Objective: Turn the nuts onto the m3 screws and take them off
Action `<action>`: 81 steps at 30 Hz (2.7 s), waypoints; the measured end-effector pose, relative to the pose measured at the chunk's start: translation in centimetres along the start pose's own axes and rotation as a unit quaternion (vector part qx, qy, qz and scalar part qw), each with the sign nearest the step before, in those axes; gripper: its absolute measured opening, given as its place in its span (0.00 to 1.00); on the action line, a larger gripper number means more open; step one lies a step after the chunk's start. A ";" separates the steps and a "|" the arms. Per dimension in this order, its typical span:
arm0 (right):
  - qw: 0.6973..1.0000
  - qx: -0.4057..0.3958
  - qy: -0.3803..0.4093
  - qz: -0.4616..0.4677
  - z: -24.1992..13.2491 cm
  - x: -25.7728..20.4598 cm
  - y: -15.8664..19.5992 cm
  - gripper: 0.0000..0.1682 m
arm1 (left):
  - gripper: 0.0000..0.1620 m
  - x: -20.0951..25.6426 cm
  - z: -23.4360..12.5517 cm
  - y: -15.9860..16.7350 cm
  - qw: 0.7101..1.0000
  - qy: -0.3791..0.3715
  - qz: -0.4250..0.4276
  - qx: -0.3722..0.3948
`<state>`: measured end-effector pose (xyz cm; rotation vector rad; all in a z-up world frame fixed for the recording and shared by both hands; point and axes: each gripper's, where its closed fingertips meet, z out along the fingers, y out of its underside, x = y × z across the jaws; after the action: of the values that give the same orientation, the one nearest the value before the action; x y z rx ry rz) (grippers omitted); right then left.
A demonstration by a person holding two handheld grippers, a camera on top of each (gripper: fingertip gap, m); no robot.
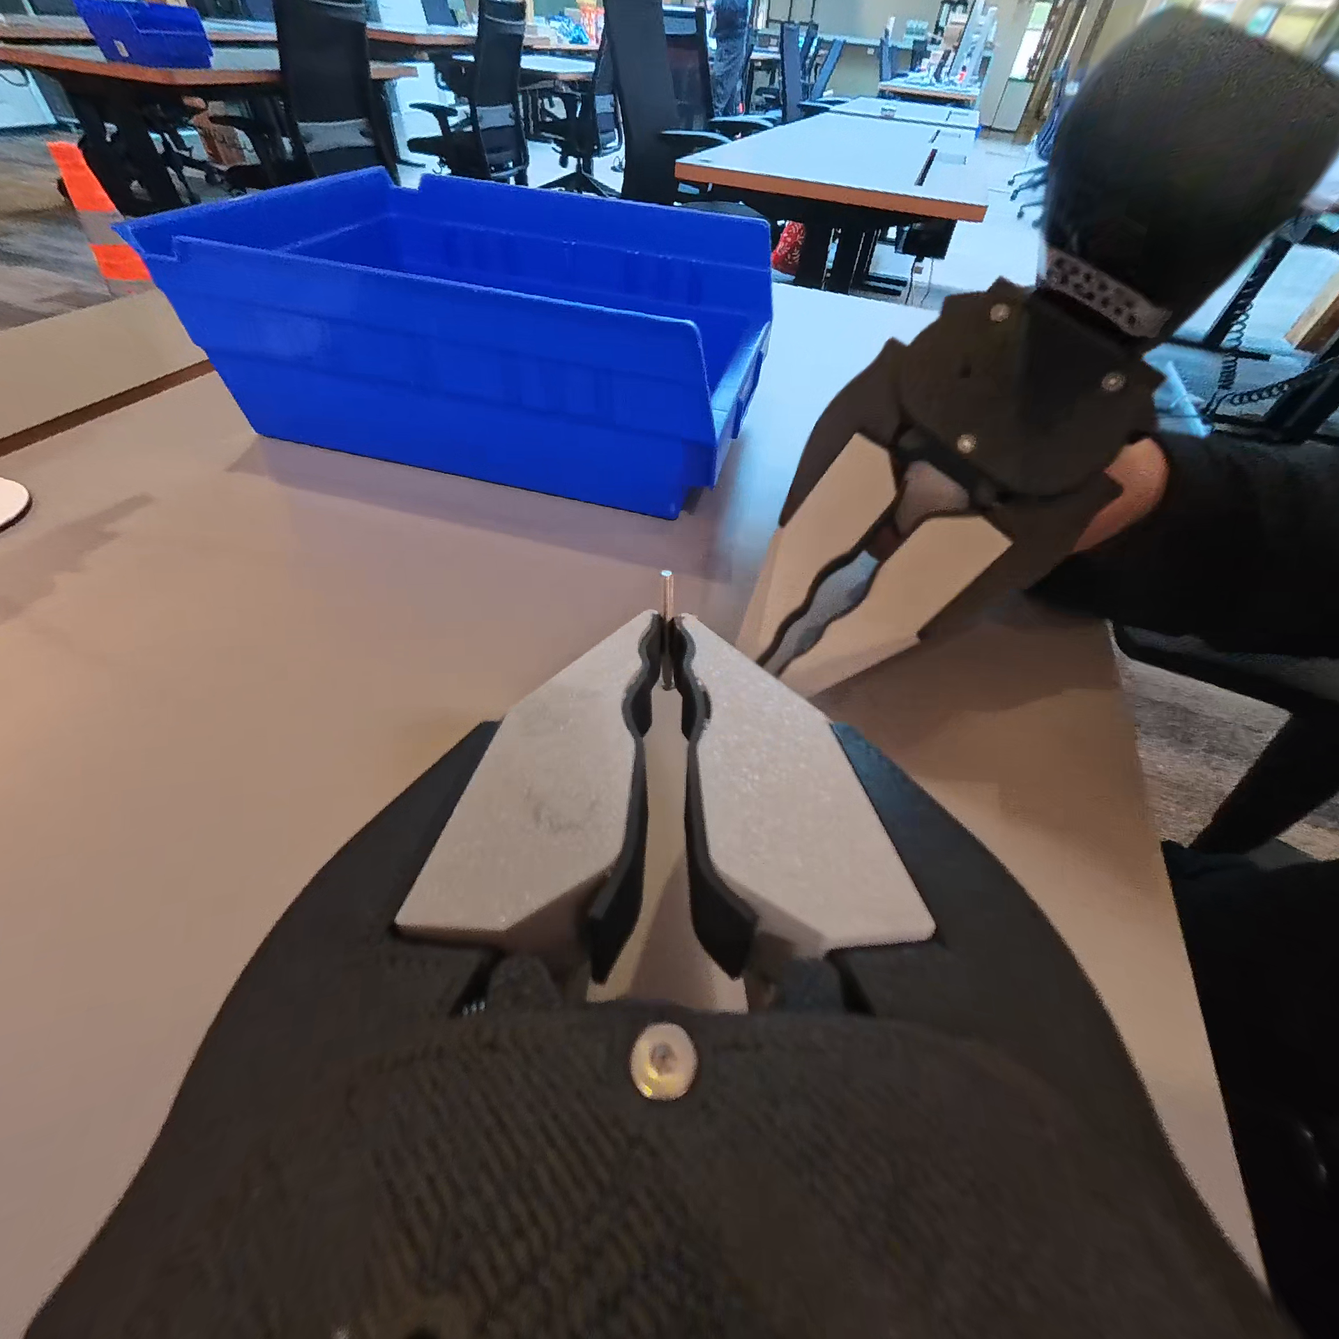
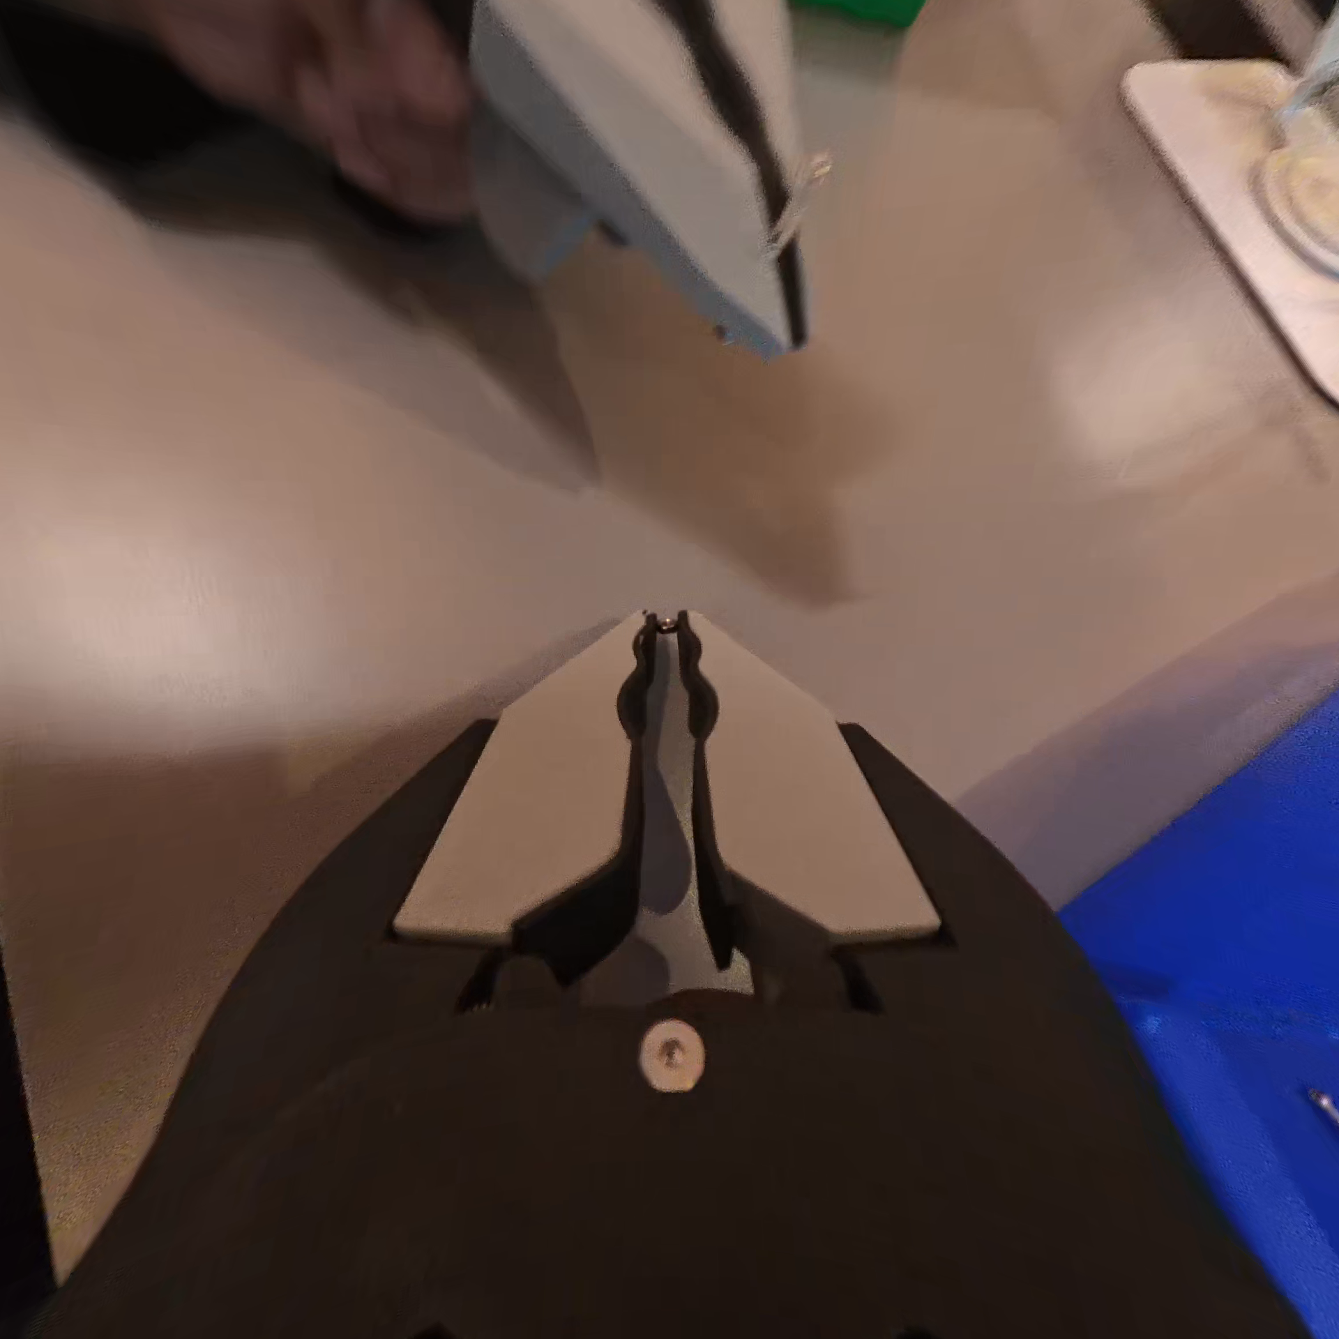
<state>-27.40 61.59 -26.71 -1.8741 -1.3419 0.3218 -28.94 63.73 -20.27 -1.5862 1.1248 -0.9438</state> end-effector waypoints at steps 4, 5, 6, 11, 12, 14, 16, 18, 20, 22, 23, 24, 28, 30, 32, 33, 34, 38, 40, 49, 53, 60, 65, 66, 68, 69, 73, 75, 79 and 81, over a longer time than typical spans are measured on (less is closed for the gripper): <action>0.999 -0.016 -0.035 -0.020 0.7 -1.0 0.1 0.01 | 0.00 0.3 0.1 0.2 1.000 0.000 0.012 -0.007; 0.999 -0.016 -0.040 -0.020 0.8 -1.0 0.1 0.02 | 0.00 0.3 0.1 0.2 1.000 0.001 0.012 -0.006; 0.999 -0.015 -0.043 -0.021 0.8 -1.0 0.0 0.02 | 0.00 0.3 0.1 0.2 1.000 0.002 0.010 -0.007; 0.998 0.009 -0.062 -0.005 0.8 -1.2 0.0 0.02 | 0.00 0.3 0.1 0.2 1.000 0.005 0.006 -0.008; 0.998 0.009 -0.064 -0.002 0.7 -1.2 0.0 0.04 | 0.00 0.3 0.1 0.3 1.000 0.006 0.006 -0.009; 0.998 0.010 -0.064 -0.008 0.6 -1.2 0.1 0.04 | 0.00 0.4 0.1 0.3 1.000 0.007 0.006 -0.010; 0.998 0.010 -0.061 -0.014 0.6 -1.2 0.1 0.04 | 0.00 0.3 0.1 0.3 1.000 0.006 0.006 -0.010; 0.998 0.009 -0.059 -0.016 0.6 -1.1 0.2 0.04 | 0.00 0.3 0.1 0.3 1.000 0.006 0.005 -0.010; 0.999 0.009 -0.049 -0.019 0.3 -0.7 0.3 0.05 | 0.00 0.3 0.1 0.2 1.000 0.005 0.004 -0.009; 0.999 0.021 -0.042 -0.009 -0.6 -0.1 0.2 0.06 | 0.00 0.2 0.1 0.2 1.000 0.005 0.002 -0.008; 0.999 0.031 -0.041 0.003 -1.2 0.3 0.1 0.06 | 0.00 0.2 0.1 0.2 1.000 0.004 0.002 -0.007; 0.998 0.042 -0.043 0.017 -1.8 0.6 0.0 0.05 | 0.00 0.2 0.1 0.2 1.000 0.004 0.001 -0.007; 0.995 0.061 -0.055 0.051 -3.5 1.1 0.1 0.05 | 0.00 0.4 0.1 0.3 1.000 0.011 0.003 -0.009; 0.995 0.055 -0.074 0.047 -3.5 0.2 0.5 0.05 | 0.00 0.6 0.1 0.2 1.000 0.017 0.008 -0.008; 0.995 0.039 -0.086 0.033 -2.9 -0.5 1.1 0.06 | 0.00 0.9 0.1 0.1 1.000 0.024 0.014 -0.005; 0.995 0.033 -0.091 0.022 -2.6 -0.8 1.4 0.05 | 0.00 1.3 0.1 0.0 0.999 0.034 0.018 -0.002; 0.995 0.031 -0.097 0.011 -2.4 -1.0 1.5 0.06 | 0.00 1.8 0.1 -0.1 0.998 0.051 0.020 0.005; 0.988 0.043 -0.143 -0.022 -2.1 -1.8 1.1 0.05 | 0.00 4.0 -0.5 -0.7 0.991 0.124 0.038 0.030; 0.987 0.039 -0.153 -0.030 -2.0 -1.6 1.2 0.05 | 0.00 4.0 -0.6 -0.8 0.991 0.127 0.036 0.033; 0.983 0.019 -0.173 -0.049 -1.2 -1.9 1.7 0.05 | 0.00 3.8 -0.5 -0.6 0.992 0.118 0.036 0.027; 0.983 0.021 -0.178 -0.048 -1.1 -2.0 1.6 0.04 | 0.00 3.7 -0.5 -0.7 0.992 0.116 0.030 0.028; 0.982 0.017 -0.181 -0.051 -1.0 -2.0 1.5 0.02 | 0.00 3.6 -0.5 -0.6 0.993 0.113 0.031 0.026; 0.982 0.014 -0.179 -0.060 -0.9 -2.0 1.4 0.00 | 0.00 3.6 -0.4 -0.6 0.993 0.112 0.033 0.025; 0.982 0.016 -0.178 -0.061 -0.9 -2.1 1.4 0.00 | 0.00 3.6 -0.4 -0.6 0.993 0.112 0.033 0.024; 0.982 0.017 -0.179 -0.062 -0.8 -2.1 1.4 0.00 | 0.00 3.6 -0.4 -0.6 0.993 0.112 0.032 0.024; 0.982 0.017 -0.179 -0.062 -0.8 -2.1 1.4 0.00 | 0.00 3.6 -0.4 -0.6 0.993 0.112 0.032 0.024; 0.984 0.015 -0.169 -0.058 -0.8 -1.6 1.3 0.05 | 0.00 3.6 -0.4 -0.6 0.993 0.112 0.032 0.024; 0.984 0.024 -0.167 -0.053 -1.2 -1.3 1.0 0.06 | 0.00 3.6 -0.4 -0.5 0.993 0.111 0.032 0.023; 0.984 0.045 -0.166 -0.047 -2.4 -0.7 0.5 0.04 | 0.00 3.6 -0.4 -0.5 0.993 0.112 0.031 0.023; 0.984 0.041 -0.167 -0.049 -2.7 -0.6 0.8 0.04 | 0.00 3.7 -0.4 -0.5 0.993 0.113 0.030 0.022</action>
<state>-25.41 59.75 -25.66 -1.7299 -1.6106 0.6524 -28.17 60.19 -19.41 -1.4269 1.2905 -1.1210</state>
